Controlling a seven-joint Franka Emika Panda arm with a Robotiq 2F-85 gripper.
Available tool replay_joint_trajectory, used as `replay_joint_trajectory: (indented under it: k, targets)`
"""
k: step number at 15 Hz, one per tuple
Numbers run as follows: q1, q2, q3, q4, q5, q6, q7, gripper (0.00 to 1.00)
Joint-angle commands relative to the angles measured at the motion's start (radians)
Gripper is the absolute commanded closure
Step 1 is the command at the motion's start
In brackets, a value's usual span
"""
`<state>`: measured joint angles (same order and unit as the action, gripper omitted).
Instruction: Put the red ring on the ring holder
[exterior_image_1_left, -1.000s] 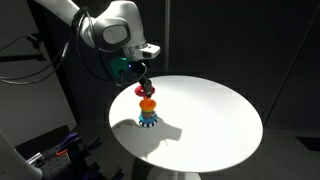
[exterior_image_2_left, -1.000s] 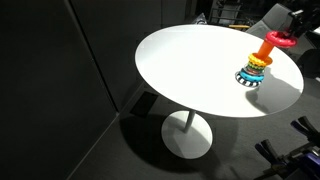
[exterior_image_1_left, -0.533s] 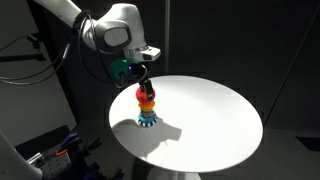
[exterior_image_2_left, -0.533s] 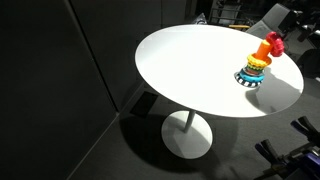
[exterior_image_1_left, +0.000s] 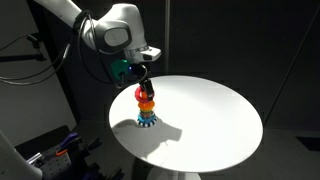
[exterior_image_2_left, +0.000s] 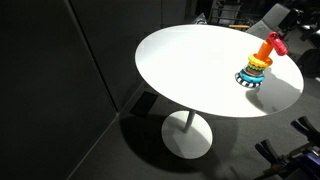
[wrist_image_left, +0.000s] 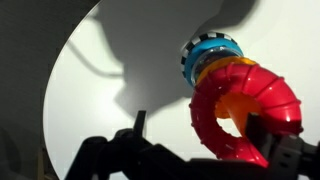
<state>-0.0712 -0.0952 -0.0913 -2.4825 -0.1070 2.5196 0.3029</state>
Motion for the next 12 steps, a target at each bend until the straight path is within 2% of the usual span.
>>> replay_joint_trajectory:
  k: [1, 12]
  targets:
    - [-0.012, 0.007, 0.005, 0.017, 0.031, -0.006, -0.028, 0.0]
    - [-0.008, 0.004, 0.013, 0.019, 0.044, -0.011, -0.017, 0.0]
